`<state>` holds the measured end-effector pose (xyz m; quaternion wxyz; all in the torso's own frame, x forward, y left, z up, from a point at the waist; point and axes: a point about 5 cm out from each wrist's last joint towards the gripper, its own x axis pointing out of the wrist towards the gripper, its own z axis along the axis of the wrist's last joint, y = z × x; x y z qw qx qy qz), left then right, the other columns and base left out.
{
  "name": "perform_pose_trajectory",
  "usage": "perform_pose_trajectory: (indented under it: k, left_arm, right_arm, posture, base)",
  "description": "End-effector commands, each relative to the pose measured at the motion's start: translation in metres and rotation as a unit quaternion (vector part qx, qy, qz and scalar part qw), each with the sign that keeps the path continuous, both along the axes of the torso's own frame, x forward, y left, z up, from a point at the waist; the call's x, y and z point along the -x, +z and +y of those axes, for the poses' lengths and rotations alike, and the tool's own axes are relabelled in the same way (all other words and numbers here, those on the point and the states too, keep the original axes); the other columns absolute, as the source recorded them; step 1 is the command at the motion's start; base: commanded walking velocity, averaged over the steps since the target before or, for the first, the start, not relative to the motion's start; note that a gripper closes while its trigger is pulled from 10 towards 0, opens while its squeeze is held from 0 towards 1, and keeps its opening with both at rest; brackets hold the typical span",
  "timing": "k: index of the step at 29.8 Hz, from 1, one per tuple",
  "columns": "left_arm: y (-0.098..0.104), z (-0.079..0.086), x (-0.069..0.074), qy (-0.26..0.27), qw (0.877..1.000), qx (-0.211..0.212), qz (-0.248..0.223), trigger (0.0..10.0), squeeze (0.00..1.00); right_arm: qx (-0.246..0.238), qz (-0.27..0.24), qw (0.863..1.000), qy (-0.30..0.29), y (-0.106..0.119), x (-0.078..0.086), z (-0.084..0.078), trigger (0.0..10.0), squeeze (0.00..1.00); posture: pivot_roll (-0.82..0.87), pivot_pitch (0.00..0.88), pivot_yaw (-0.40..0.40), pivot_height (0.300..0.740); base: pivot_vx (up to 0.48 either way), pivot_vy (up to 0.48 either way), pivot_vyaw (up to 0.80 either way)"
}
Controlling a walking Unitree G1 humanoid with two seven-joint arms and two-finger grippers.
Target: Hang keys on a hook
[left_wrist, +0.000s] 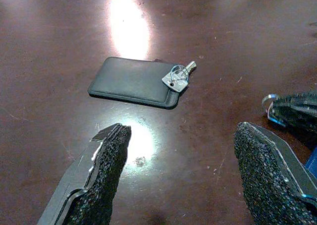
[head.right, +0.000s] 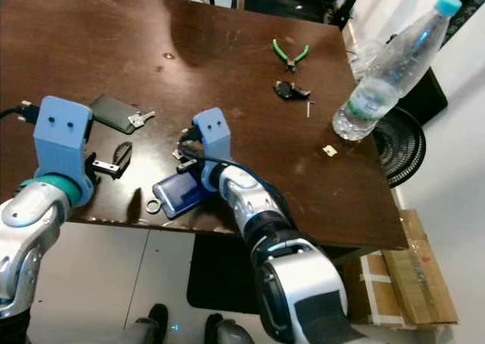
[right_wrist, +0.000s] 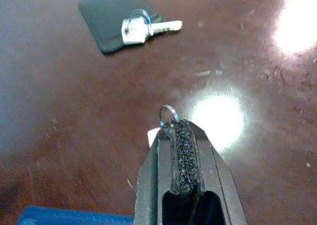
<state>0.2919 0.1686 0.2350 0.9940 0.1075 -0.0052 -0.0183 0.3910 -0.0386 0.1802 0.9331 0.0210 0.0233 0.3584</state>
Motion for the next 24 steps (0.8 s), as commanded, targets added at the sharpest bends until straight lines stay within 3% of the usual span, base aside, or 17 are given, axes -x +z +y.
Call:
perform_pose_trajectory:
  k: [1,2,3,7,10,12,13,16,17,18,19,20,22,24]
  left_arm:
    - [-0.003,-0.005,0.001,-0.008,1.0,-0.001,0.003,10.0,0.0]
    - [-0.003,-0.005,0.001,-0.008,1.0,-0.001,0.003,10.0,0.0]
    - [-0.003,-0.007,-0.001,-0.011,1.0,0.0,0.002,10.0,0.0]
    - [-0.002,-0.009,-0.003,-0.016,1.0,0.001,0.0,10.0,0.0]
    - [0.0,-0.015,-0.007,-0.027,1.0,-0.007,-0.011,10.0,0.0]
    - [0.0,-0.015,-0.007,-0.027,1.0,-0.007,-0.011,10.0,0.0]
    - [0.003,-0.018,-0.009,-0.032,0.999,-0.013,-0.026,10.0,0.0]
    - [0.003,-0.018,-0.009,-0.032,0.999,-0.013,-0.026,10.0,0.0]
    - [0.006,-0.022,-0.01,-0.036,0.998,-0.016,-0.042,10.0,0.0]
    - [0.006,-0.022,-0.01,-0.036,0.998,-0.016,-0.042,10.0,0.0]
    - [0.01,-0.023,-0.011,-0.037,0.997,-0.021,-0.061,10.0,0.0]
    - [0.01,-0.023,-0.011,-0.037,0.997,-0.021,-0.061,10.0,0.0]
    - [0.014,-0.02,-0.015,-0.034,0.996,-0.021,-0.076,10.0,0.0]
    - [0.013,-0.019,-0.017,-0.029,0.996,-0.016,-0.077,10.0,0.0]
  right_arm:
    - [-0.026,-0.021,0.999,-0.005,0.01,-0.003,-0.006,6.2,0.0]
    - [-0.026,-0.021,0.999,-0.005,0.01,-0.003,-0.006,6.2,0.0]
    - [-0.037,-0.035,0.999,-0.009,0.015,-0.004,-0.01,10.0,0.0]
    - [-0.047,-0.052,0.997,-0.013,0.02,-0.004,-0.014,10.0,0.0]
    - [-0.062,-0.101,0.992,-0.043,0.025,-0.002,-0.031,10.0,0.0]
    - [-0.062,-0.101,0.992,-0.043,0.025,-0.002,-0.031,10.0,0.0]
    - [-0.064,-0.127,0.988,-0.065,0.026,0.002,-0.043,10.0,0.0]
    - [-0.064,-0.127,0.988,-0.065,0.026,0.002,-0.043,10.0,0.0]
    - [-0.061,-0.152,0.982,-0.091,0.027,0.006,-0.055,10.0,0.0]
    - [-0.061,-0.152,0.982,-0.091,0.027,0.006,-0.055,10.0,0.0]
    - [-0.061,-0.18,0.974,-0.127,0.031,0.012,-0.071,10.0,0.0]
    - [-0.061,-0.18,0.974,-0.127,0.031,0.012,-0.071,10.0,0.0]
    - [-0.069,-0.221,0.955,-0.186,0.046,0.02,-0.098,10.0,0.0]
    - [-0.074,-0.244,0.943,-0.216,0.056,0.023,-0.111,10.0,0.0]
  posture:
    - [-0.02,0.218,-0.075,0.74]
    - [-0.02,0.218,-0.075,0.74]
    - [-0.02,0.217,-0.073,0.74]
    - [-0.03,0.204,-0.065,0.74]
    - [-0.06,0.17,-0.038,0.74]
    - [-0.06,0.17,-0.038,0.74]
    - [-0.07,0.152,-0.025,0.74]
    - [-0.07,0.152,-0.025,0.74]
    - [-0.08,0.139,-0.01,0.74]
    - [-0.08,0.139,-0.01,0.74]
    - [-0.1,0.122,0.015,0.74]
    - [-0.1,0.122,0.015,0.74]
    - [-0.11,0.102,0.046,0.74]
    - [-0.12,0.094,0.057,0.74]
  base:
    - [0.0,0.0,0.0]
    - [0.0,0.0,0.0]
    - [0.0,0.0,0.0]
    - [0.0,0.0,0.0]
    - [0.0,0.0,0.0]
    - [0.0,0.0,0.0]
    - [0.0,0.0,0.0]
    - [0.0,0.0,0.0]
    - [0.0,0.0,0.0]
    - [0.0,0.0,0.0]
    - [0.0,0.0,0.0]
    - [0.0,0.0,0.0]
    - [0.0,0.0,0.0]
    - [0.0,0.0,0.0]
